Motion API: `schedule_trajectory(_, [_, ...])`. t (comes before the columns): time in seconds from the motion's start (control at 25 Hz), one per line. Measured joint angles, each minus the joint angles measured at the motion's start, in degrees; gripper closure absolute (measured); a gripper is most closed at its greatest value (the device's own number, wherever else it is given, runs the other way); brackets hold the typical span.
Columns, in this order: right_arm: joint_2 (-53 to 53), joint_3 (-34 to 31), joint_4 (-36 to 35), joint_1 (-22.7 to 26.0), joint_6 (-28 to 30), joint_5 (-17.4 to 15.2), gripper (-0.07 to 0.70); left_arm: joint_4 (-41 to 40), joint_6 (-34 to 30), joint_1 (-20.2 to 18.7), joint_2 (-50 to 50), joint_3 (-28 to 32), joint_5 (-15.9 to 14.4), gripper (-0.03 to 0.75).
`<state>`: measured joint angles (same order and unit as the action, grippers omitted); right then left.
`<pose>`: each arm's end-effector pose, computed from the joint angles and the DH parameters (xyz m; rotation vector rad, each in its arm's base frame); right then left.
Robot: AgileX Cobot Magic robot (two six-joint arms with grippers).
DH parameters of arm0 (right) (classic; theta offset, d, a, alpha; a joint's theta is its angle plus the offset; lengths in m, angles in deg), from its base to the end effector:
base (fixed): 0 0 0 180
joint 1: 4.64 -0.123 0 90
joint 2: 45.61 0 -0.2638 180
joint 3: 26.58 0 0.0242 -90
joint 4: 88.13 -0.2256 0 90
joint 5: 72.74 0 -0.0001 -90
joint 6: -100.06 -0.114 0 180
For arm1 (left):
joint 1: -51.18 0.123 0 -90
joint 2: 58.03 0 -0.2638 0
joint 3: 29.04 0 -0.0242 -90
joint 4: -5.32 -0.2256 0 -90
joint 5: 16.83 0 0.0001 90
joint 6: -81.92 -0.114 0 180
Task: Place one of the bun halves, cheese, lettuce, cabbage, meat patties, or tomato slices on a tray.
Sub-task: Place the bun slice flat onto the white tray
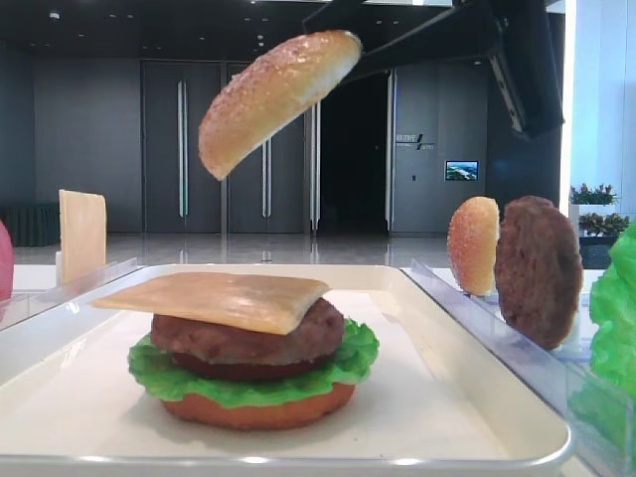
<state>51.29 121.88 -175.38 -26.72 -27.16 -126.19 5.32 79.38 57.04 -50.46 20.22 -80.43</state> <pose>0.2193 0.1878 0.2180 -0.3086 2.4069 1.5400 0.0123 0.0013 0.2436 -0.0609 2.1022 0.0882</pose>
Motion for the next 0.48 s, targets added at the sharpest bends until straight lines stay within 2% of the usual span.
schedule_trajectory(0.48, [3.55,-2.78,-5.76,-2.74,7.31,-0.62,0.433,0.00,0.00,0.00,0.00,0.00,0.00,0.073])
